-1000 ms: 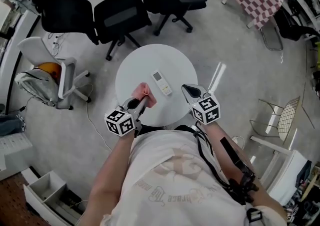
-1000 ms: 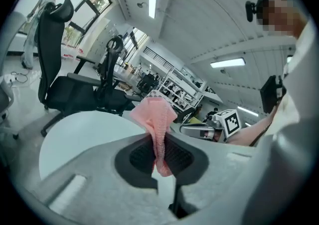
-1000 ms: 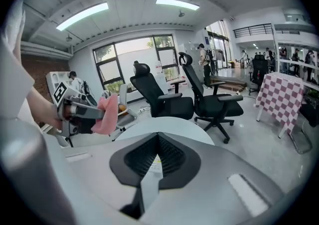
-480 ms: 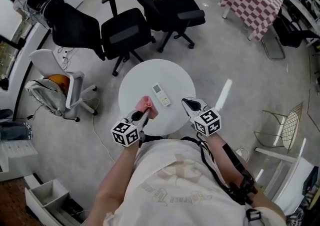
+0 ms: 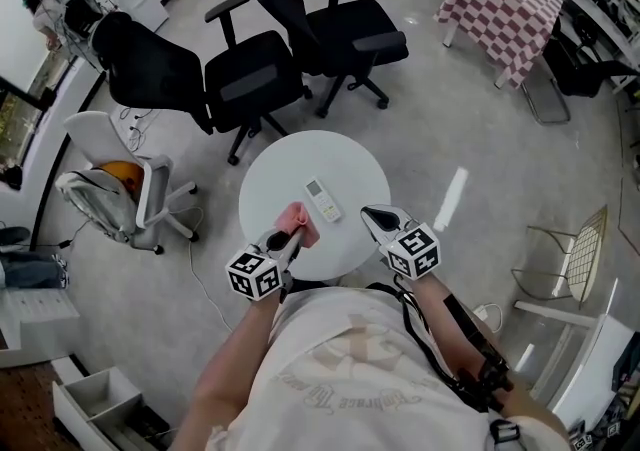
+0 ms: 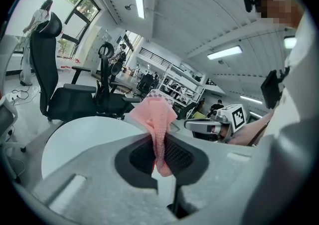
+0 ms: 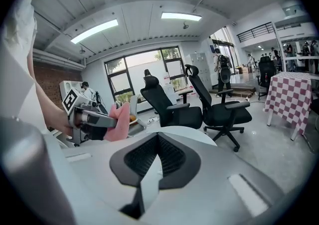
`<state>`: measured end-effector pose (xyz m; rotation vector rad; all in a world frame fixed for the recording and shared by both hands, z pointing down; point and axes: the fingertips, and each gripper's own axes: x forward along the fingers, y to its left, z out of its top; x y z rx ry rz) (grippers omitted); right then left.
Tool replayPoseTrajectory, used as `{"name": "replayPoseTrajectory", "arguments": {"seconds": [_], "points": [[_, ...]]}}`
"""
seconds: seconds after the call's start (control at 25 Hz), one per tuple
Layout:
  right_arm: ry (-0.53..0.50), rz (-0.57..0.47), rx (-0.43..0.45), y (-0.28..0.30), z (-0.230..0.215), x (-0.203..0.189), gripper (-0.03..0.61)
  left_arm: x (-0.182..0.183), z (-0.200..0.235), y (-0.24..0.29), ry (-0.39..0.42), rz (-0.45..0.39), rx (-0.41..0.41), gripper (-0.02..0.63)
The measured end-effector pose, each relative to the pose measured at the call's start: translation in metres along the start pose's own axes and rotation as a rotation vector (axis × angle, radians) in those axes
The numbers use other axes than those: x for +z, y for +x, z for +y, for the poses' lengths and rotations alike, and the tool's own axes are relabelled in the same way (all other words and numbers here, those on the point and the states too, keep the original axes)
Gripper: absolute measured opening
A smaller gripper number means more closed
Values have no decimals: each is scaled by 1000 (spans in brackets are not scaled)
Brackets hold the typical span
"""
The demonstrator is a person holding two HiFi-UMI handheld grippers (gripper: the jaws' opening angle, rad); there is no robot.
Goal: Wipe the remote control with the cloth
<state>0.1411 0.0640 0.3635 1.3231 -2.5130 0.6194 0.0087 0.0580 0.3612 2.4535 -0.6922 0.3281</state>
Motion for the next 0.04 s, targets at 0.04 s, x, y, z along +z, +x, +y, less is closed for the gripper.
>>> {"name": "replayPoseTrajectory", "arguments": {"seconds": [0.04], "points": [[-3,-4,2,-1,1,1,6,0,-2,0,3,-1,0,20]]}}
